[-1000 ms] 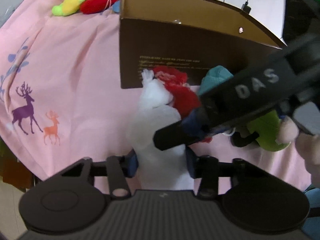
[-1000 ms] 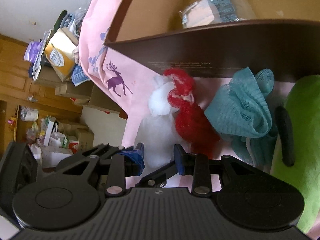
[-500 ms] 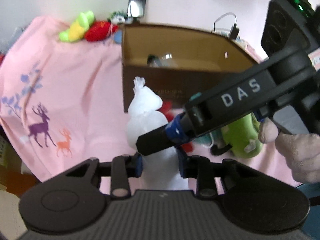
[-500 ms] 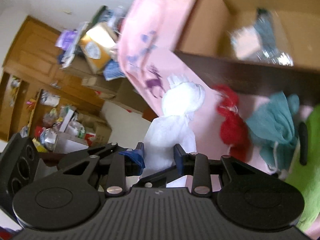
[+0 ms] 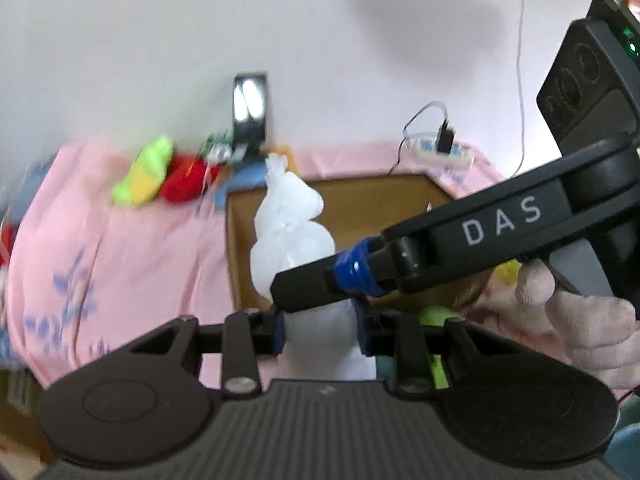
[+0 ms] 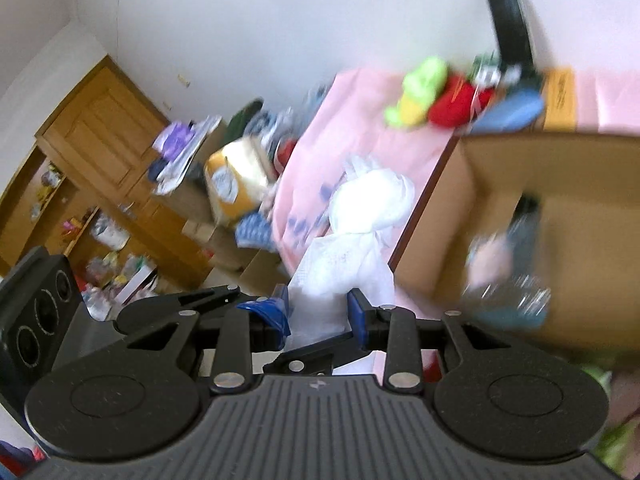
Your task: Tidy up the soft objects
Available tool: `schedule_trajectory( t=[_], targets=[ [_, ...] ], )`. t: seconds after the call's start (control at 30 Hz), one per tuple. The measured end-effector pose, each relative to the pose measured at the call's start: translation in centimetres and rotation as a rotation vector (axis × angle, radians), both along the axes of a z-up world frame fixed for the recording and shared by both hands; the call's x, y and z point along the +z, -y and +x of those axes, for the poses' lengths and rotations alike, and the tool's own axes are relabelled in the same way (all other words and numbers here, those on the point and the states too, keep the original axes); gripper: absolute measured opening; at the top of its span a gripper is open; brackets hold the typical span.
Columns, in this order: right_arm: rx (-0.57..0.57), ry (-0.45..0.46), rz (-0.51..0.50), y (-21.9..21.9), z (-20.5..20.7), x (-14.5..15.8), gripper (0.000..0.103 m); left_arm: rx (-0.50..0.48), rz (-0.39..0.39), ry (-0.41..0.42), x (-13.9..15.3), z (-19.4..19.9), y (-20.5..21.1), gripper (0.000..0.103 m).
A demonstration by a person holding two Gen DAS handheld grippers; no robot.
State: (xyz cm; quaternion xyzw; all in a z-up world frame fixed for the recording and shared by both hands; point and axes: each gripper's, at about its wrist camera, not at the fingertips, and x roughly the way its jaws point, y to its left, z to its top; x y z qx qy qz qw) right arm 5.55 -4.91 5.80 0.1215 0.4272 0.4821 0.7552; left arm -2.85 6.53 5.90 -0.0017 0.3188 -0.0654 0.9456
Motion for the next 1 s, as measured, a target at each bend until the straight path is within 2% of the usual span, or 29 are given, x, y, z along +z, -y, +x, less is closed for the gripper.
schedule_trajectory(
  t=[0.2,0.27,0.37,0.5,0.63,0.7,0.8,0.87,1.0],
  targets=[
    [-0.109,0.118,-0.025,2.2,4.2,3.7,0.016,-0.075,-0.019,0.090,2.8,6.4,1.2,0.029],
    [-0.150,0.144,-0.046,3.0,5.6,3.7,0.016,-0.092,-0.047,0.098,2.7,8.9,1.7,0.029],
    [-0.206,0.150,-0.106,3.6,7.7,2.2,0.016,-0.115,-0.119,0.052,1.1,12.9,2.1,0.029],
    [-0.258,0.036,-0.146,4.5,11.3,-1.9,0.016,-0.128,-0.152,-0.047,-2.7,17.2,2.8,0.029],
    [-0.287,-0.122,-0.149,5.1,14.0,-6.7,0.016,-0.129,-0.132,-0.157,-7.2,19.6,3.4,0.029],
    [-0.292,-0.181,-0.150,5.0,14.8,-8.8,0.016,-0.128,-0.114,-0.203,-8.5,20.2,3.6,0.029],
    [-0.288,-0.224,-0.158,4.4,15.2,-10.6,0.016,-0.114,-0.080,-0.261,-10.2,20.7,3.6,0.029],
    [-0.284,-0.243,-0.170,4.1,15.3,-11.5,0.016,-0.104,-0.095,-0.306,-11.1,21.1,3.2,0.028],
    [-0.276,-0.251,-0.176,3.6,15.6,-11.7,0.017,-0.081,-0.118,-0.338,-11.6,21.4,2.7,0.030]
  ],
)
